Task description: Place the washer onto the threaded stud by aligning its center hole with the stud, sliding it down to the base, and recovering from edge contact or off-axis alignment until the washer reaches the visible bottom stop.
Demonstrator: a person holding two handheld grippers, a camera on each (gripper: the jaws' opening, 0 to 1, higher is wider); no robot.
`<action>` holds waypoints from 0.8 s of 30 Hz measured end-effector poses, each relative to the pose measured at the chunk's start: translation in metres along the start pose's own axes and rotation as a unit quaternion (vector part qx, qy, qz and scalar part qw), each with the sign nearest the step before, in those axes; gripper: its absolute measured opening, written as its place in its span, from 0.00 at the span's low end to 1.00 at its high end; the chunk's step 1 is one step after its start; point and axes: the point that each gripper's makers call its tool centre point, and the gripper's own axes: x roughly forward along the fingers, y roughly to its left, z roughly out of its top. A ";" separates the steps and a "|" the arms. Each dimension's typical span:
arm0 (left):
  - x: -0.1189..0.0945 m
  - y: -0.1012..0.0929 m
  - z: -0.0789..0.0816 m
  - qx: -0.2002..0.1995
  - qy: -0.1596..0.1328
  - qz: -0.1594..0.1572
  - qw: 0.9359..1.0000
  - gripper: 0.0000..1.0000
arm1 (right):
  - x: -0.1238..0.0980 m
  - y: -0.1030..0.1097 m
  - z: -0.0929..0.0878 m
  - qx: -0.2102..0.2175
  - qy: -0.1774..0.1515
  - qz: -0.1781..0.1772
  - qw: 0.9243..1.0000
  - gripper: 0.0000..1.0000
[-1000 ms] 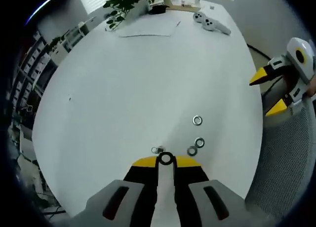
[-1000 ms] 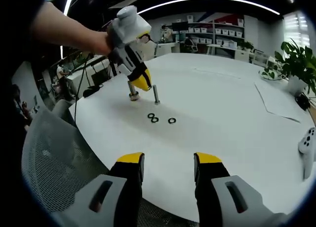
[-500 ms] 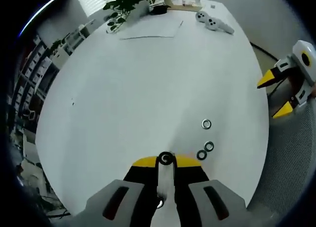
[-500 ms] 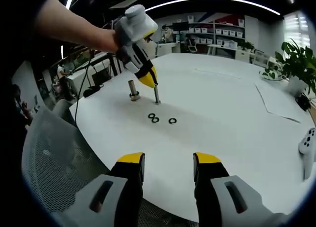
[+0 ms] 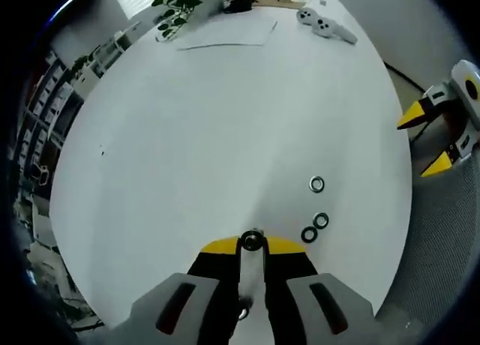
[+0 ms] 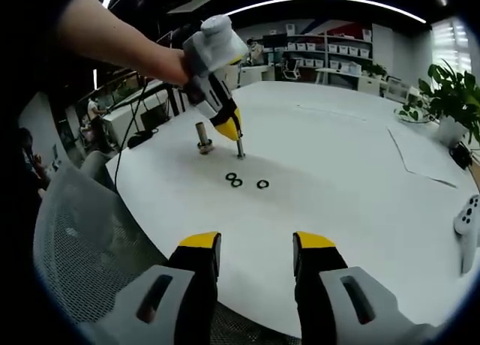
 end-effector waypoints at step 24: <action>0.033 -0.002 -0.013 -0.016 0.041 -0.020 0.999 0.09 | 0.000 0.001 0.000 0.000 0.000 0.002 1.000 0.38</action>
